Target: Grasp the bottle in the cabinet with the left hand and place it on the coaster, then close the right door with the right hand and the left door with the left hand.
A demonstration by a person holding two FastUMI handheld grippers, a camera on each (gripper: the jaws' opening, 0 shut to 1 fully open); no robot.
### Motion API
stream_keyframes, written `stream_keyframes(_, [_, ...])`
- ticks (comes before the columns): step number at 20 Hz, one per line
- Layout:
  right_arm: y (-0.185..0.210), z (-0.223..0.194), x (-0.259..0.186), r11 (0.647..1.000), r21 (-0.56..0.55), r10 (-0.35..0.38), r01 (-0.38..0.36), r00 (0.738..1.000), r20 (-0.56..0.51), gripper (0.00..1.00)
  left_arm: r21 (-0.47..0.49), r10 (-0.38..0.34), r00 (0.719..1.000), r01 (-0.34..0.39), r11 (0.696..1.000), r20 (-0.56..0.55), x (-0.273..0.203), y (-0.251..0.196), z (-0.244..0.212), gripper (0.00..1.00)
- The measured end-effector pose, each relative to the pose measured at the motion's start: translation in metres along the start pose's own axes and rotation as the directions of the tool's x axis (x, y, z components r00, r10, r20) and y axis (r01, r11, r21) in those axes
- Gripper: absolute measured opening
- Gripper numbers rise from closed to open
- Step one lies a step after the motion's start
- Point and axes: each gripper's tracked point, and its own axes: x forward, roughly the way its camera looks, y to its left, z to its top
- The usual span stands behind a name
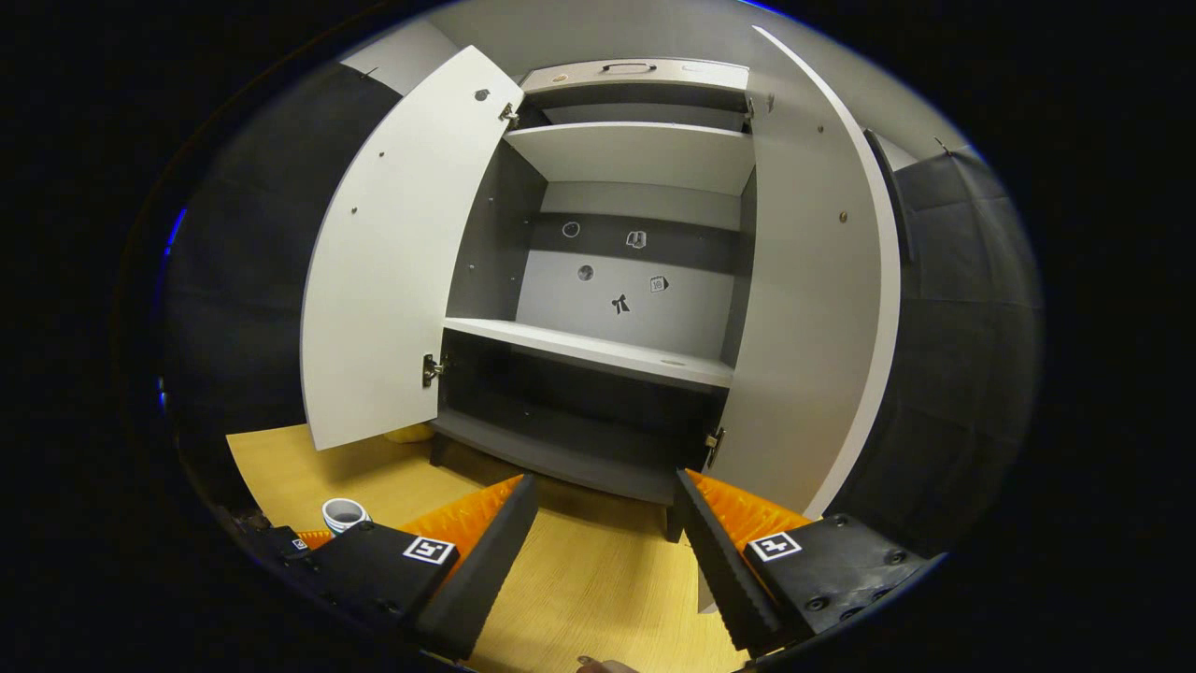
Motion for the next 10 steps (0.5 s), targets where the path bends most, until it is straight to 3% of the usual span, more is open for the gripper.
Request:
stream_keyframes(3, [-0.001,0.002,-0.001,1.0,-0.002,0.003,-0.003,1.0,0.001,0.98,0.01,0.021,1.0,-0.02,1.0,-0.007,0.001,0.003,0.0,0.83])
stream_keyframes(7, [-0.005,0.009,-0.003,1.0,0.0,-0.001,0.001,1.0,0.008,0.98,0.018,-0.032,0.999,0.032,0.999,-0.012,0.002,-0.007,0.01,0.95])
stream_keyframes(10, [-0.009,0.021,-0.009,1.0,-0.005,0.006,-0.006,1.0,0.02,0.98,0.057,0.001,1.0,-0.003,0.998,0.021,0.001,0.004,0.034,0.95])
